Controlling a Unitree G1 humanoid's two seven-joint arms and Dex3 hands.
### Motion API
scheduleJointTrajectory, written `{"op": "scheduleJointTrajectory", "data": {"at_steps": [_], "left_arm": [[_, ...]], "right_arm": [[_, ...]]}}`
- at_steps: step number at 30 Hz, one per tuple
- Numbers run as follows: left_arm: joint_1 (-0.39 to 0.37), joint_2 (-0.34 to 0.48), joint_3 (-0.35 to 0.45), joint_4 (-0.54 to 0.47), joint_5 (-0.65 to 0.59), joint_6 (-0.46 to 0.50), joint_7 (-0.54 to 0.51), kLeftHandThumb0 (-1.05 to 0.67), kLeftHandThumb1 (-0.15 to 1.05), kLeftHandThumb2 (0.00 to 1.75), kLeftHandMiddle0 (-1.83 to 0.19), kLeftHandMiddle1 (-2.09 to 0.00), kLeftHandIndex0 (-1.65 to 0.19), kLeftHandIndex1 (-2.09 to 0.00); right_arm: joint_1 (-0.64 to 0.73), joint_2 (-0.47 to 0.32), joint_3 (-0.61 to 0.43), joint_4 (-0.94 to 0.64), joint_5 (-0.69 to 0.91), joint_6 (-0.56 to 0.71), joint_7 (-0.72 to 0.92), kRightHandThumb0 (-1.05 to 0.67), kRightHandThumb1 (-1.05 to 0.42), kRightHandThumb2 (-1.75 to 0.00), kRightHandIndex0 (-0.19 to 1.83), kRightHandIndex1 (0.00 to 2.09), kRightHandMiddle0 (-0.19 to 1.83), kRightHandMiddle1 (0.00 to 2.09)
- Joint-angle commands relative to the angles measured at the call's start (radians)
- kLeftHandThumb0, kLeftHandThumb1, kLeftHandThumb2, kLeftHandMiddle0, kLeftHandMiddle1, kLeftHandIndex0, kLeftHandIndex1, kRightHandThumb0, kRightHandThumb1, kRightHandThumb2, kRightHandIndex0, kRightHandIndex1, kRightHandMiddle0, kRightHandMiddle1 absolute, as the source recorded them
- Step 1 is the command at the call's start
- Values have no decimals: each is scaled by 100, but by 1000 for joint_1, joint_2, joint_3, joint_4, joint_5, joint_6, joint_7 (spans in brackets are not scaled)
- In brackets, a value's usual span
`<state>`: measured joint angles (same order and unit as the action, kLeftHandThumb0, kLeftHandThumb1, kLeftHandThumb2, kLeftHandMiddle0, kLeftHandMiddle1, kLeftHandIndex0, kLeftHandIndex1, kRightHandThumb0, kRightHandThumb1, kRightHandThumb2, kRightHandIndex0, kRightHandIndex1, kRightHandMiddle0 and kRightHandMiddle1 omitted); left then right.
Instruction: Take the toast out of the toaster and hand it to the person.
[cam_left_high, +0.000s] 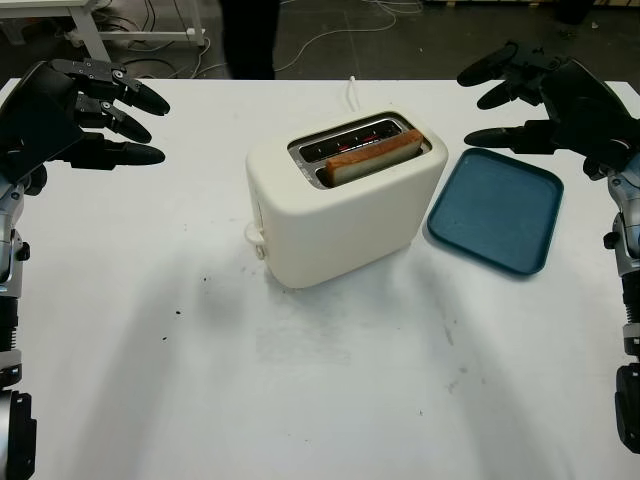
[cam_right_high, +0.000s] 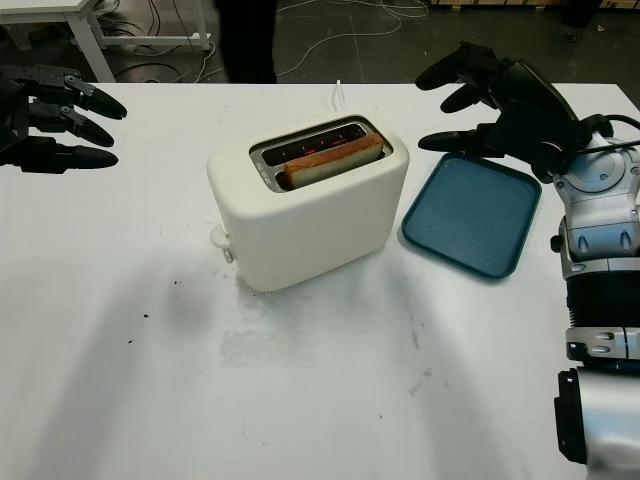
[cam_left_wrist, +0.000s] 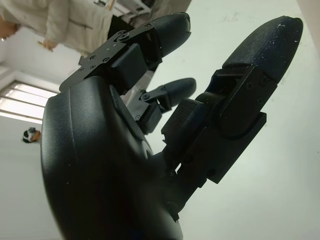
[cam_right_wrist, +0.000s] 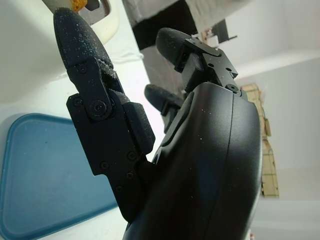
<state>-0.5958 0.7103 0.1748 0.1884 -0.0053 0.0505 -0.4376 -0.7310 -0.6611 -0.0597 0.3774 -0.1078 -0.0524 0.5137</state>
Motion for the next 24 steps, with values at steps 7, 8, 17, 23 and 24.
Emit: {"op": "scheduleJointTrajectory", "data": {"at_steps": [7, 8, 17, 23, 24], "left_arm": [[2, -28, 19, -5, -16, 0, 23, -105, 58, 0, -79, -88, -84, -66], [2, -31, 22, -4, -19, -1, 22, -105, 58, 0, -77, -90, -83, -67], [0, -35, 20, -1, -9, -10, 30, -105, 59, 0, -74, -95, -79, -74], [3, -42, 23, -5, -11, -7, 43, -105, 59, 0, -75, -96, -79, -77], [3, -42, 23, -4, -11, -7, 44, -105, 58, 0, -75, -96, -78, -77]], "right_arm": [[13, -4, -10, 13, 29, -23, 8, -86, -81, 0, 8, 124, 22, 93], [13, -5, -10, 14, 30, -22, 6, -87, -81, 0, 8, 125, 22, 94], [21, -5, -14, 3, 32, -8, -6, -88, -81, 0, 10, 123, 22, 93], [22, -1, -20, 3, 53, 11, 8, -87, -81, 0, 7, 123, 21, 92], [23, -1, -20, 4, 53, 5, 7, -87, -80, 0, 8, 124, 21, 93]]}}
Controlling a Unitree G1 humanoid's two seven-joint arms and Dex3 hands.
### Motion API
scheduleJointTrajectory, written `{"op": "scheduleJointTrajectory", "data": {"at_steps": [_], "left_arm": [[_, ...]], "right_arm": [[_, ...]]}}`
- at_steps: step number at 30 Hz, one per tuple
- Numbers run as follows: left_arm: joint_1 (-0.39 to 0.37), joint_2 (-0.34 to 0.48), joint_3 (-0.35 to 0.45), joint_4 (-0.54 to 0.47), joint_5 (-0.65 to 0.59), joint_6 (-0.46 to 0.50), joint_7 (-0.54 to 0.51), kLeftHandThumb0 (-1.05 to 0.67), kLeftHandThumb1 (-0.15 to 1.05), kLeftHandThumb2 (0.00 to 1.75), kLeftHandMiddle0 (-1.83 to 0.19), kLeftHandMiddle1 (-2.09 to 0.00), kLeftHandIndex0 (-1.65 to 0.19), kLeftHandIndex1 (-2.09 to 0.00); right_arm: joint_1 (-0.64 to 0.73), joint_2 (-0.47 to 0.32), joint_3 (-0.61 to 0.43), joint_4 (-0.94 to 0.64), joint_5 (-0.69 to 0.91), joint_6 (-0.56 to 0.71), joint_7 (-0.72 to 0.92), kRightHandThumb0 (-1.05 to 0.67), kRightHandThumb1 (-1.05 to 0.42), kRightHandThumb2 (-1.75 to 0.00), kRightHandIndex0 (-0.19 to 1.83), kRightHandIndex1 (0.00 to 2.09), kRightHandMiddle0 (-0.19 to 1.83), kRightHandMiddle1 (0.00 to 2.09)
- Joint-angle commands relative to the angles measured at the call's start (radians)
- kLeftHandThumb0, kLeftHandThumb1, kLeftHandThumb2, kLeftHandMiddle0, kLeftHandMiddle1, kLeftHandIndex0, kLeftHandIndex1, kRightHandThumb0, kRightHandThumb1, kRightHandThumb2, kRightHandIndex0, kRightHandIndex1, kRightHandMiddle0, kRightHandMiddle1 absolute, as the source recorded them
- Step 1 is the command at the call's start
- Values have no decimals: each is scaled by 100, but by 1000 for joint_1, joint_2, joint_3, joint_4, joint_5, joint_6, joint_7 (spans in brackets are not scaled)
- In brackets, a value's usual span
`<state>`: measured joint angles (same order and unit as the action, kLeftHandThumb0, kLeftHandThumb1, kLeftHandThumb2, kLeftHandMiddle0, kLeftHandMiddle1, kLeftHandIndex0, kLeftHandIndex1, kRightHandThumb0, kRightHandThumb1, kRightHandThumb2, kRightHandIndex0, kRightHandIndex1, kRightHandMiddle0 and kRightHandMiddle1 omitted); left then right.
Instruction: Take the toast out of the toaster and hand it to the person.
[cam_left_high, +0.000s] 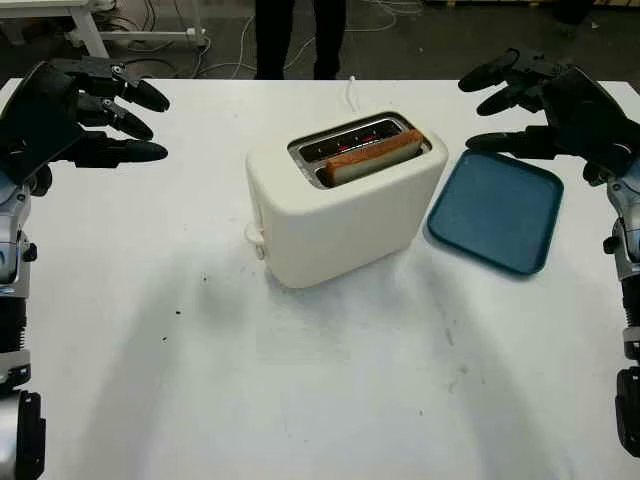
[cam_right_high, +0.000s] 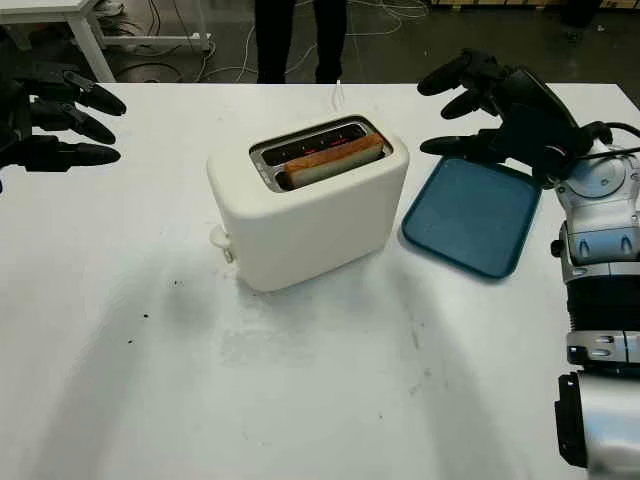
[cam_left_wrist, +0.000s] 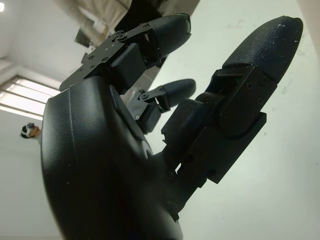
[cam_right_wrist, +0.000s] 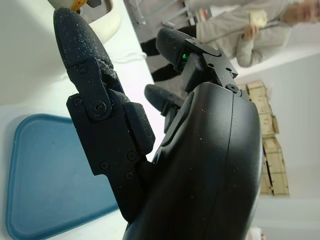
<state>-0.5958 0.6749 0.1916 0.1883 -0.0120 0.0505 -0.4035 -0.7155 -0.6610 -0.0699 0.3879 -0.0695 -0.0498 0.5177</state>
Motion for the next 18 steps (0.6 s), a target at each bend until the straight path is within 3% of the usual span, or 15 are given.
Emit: {"op": "scheduleJointTrajectory", "data": {"at_steps": [1, 9, 18], "left_arm": [[3, -6, 6, -5, -2, -6, 13, -105, 58, 0, -75, -96, -78, -77], [8, -11, 5, -4, -2, -6, 22, -105, 57, 0, -75, -98, -77, -81], [12, -12, -22, -8, 31, 17, 26, -105, 57, 0, -73, -98, -75, -83]], "right_arm": [[8, -1, -10, -6, 17, 1, 3, -87, -80, 0, 8, 124, 21, 93], [38, 3, -23, -27, 38, 29, -10, -88, -82, -1, 7, 125, 22, 93], [63, 1, -25, -13, 35, -38, -14, -90, -85, -1, 11, 123, 21, 90]]}}
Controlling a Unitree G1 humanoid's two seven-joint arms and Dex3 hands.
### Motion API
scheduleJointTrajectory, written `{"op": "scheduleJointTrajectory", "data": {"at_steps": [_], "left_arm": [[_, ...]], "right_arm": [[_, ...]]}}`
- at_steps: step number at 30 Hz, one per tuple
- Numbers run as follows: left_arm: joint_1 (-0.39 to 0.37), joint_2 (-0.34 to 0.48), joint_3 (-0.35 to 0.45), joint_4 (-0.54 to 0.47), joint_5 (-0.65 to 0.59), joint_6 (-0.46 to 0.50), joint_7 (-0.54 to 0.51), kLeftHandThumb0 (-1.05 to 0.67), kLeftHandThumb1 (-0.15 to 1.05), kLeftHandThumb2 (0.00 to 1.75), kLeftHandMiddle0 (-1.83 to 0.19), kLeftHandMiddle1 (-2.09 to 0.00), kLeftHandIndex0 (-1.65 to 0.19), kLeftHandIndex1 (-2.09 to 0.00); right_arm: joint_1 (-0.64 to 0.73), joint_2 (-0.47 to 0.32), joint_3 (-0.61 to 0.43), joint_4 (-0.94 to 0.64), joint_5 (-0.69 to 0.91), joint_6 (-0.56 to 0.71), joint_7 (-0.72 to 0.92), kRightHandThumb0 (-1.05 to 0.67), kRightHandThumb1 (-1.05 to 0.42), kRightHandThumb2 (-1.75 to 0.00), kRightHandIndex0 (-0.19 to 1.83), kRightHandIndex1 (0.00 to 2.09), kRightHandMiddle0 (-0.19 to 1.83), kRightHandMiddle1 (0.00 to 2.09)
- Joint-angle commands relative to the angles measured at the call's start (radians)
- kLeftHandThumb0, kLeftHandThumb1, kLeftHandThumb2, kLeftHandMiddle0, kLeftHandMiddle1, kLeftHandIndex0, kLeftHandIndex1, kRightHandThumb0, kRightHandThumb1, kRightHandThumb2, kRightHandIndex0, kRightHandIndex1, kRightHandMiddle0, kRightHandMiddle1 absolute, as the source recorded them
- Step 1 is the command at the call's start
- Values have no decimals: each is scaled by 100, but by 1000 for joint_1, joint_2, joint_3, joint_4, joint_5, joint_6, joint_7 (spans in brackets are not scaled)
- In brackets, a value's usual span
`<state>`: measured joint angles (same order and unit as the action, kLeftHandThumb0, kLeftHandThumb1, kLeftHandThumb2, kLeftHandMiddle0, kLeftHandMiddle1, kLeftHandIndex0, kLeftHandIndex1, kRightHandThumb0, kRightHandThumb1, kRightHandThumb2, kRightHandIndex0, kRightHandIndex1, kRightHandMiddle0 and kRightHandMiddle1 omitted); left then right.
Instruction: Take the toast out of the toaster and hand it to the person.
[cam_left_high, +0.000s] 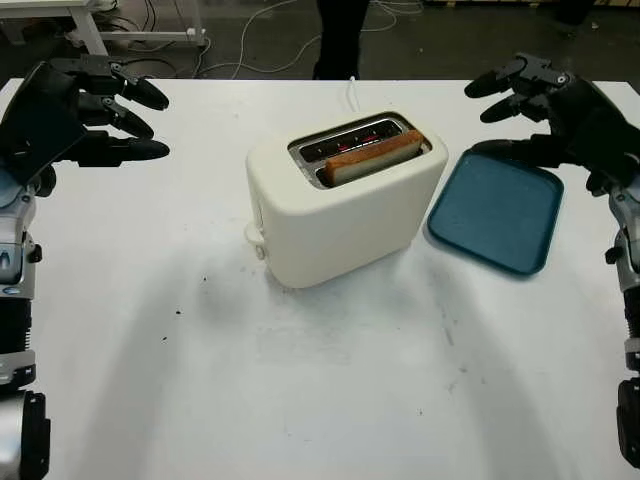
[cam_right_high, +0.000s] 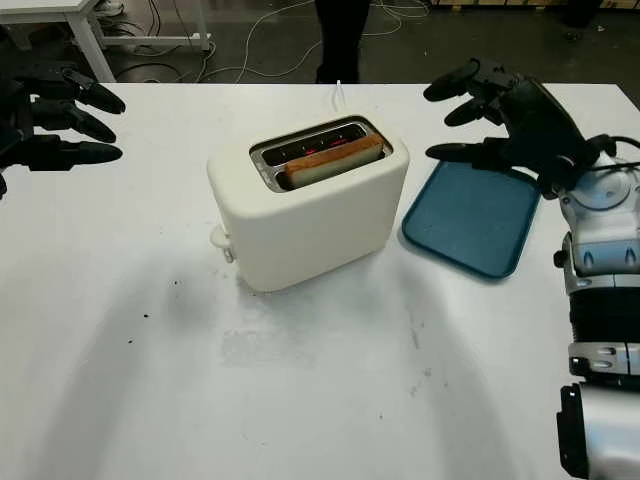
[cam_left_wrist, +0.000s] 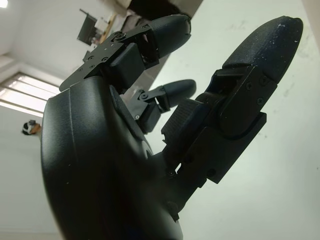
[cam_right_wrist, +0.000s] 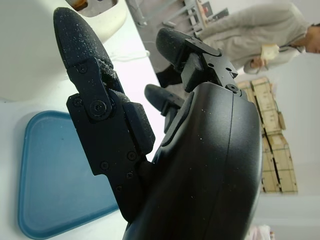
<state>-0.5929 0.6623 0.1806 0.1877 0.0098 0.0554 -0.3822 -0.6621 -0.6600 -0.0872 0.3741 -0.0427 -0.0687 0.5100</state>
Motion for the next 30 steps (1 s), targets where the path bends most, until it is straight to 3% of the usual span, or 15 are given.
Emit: {"op": "scheduleJointTrajectory", "data": {"at_steps": [1, 10, 30], "left_arm": [[7, 0, -16, -4, 13, 11, 3, -105, 57, 0, -74, -98, -75, -82], [-4, -4, -61, 7, 31, 33, -6, -105, 55, 0, -82, -83, -82, -71], [-35, -8, -93, 88, 44, 0, -12, -105, 56, 0, -84, -81, -85, -66]], "right_arm": [[9, -2, -6, -1, 4, -17, -7, -91, -85, -1, 11, 123, 21, 90], [10, 0, -3, 2, 2, -23, -3, -94, -86, 0, 11, 121, 20, 89], [7, 5, 16, 5, -24, -17, -13, -94, -85, 0, 12, 121, 21, 88]]}}
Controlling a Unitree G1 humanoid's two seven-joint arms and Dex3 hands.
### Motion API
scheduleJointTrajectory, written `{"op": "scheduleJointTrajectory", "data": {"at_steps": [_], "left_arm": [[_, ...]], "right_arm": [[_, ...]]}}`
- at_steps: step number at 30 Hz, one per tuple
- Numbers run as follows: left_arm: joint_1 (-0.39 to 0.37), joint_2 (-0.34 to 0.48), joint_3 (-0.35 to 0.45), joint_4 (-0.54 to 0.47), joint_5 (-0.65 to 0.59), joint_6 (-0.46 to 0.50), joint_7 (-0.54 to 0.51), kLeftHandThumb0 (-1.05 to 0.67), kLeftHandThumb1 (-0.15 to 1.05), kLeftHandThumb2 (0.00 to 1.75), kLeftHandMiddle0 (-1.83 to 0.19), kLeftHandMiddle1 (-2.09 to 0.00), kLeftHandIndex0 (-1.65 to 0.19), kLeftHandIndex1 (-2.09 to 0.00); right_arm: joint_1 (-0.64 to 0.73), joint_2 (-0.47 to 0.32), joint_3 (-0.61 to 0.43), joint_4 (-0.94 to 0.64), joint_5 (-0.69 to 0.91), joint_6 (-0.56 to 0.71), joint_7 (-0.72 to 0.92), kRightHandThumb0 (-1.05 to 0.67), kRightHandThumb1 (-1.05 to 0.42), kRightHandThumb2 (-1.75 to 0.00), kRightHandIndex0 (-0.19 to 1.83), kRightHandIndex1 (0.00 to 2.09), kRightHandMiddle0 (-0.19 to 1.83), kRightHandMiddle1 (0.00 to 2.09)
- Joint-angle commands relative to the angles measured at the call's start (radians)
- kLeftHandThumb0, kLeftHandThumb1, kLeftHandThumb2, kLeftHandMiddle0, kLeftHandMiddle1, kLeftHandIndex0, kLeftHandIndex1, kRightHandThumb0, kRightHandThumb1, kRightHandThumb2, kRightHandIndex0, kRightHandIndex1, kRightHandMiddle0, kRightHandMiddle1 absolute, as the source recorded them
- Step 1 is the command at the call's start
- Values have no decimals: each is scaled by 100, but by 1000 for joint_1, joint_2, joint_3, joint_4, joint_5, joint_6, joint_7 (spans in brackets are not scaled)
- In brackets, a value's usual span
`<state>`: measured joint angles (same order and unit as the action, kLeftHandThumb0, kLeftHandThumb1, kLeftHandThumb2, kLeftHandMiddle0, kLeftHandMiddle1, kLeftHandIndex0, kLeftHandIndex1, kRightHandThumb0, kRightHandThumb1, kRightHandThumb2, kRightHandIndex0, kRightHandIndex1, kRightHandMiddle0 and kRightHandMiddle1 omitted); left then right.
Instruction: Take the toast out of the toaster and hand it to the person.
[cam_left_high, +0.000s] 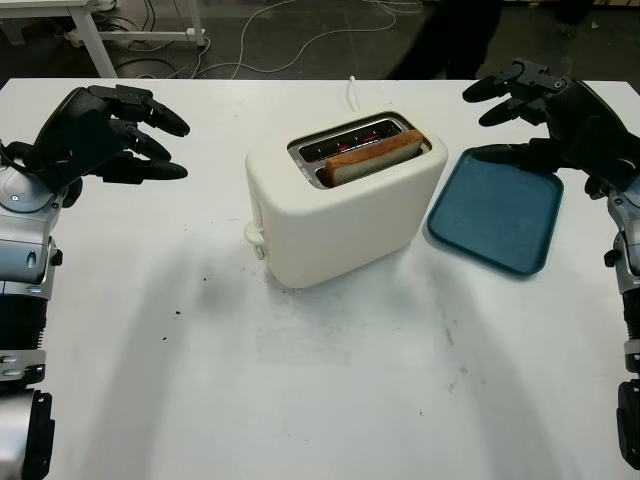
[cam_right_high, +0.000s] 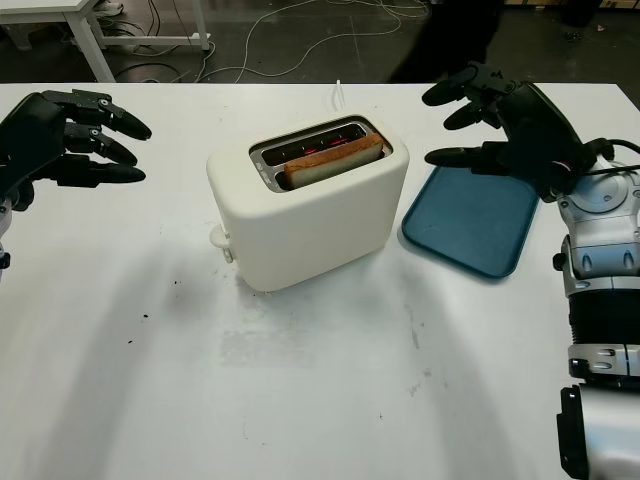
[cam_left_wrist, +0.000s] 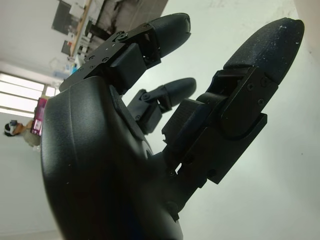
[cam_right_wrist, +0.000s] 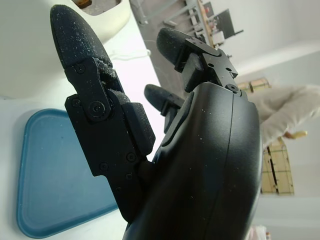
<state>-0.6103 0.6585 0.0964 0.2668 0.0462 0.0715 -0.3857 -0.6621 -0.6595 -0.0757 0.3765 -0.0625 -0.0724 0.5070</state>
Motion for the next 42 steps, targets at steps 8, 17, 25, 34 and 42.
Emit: {"op": "scheduleJointTrajectory", "data": {"at_steps": [8, 17, 25, 34, 42], "left_arm": [[-18, -7, -4, 7, -3, -15, -10, -105, 56, 0, -83, -81, -84, -65], [-21, -8, -1, 8, -9, -9, -10, -105, 56, 0, -82, -82, -84, -66], [-19, -6, 1, 0, -8, -10, -6, -105, 57, 0, -82, -84, -84, -67], [-16, -7, 6, -12, -14, -4, -8, -105, 56, 0, -82, -85, -84, -67], [-10, -9, 8, -31, -16, 4, -6, -105, 56, 0, -82, -84, -84, -67]], "right_arm": [[-1, 9, -1, 30, 18, -21, 5, -92, -85, 0, 13, 119, 23, 87], [-17, 9, 9, 43, 11, -34, -4, -91, -85, 0, 9, 131, 19, 98], [-15, 7, 7, 27, 15, -11, -3, -90, -84, 0, 7, 132, 16, 102], [-19, 8, 10, 41, 10, -26, -5, -92, -84, 0, 8, 132, 17, 103], [-18, 9, 8, 36, 11, -23, -3, -92, -84, 0, 8, 131, 16, 103]]}}
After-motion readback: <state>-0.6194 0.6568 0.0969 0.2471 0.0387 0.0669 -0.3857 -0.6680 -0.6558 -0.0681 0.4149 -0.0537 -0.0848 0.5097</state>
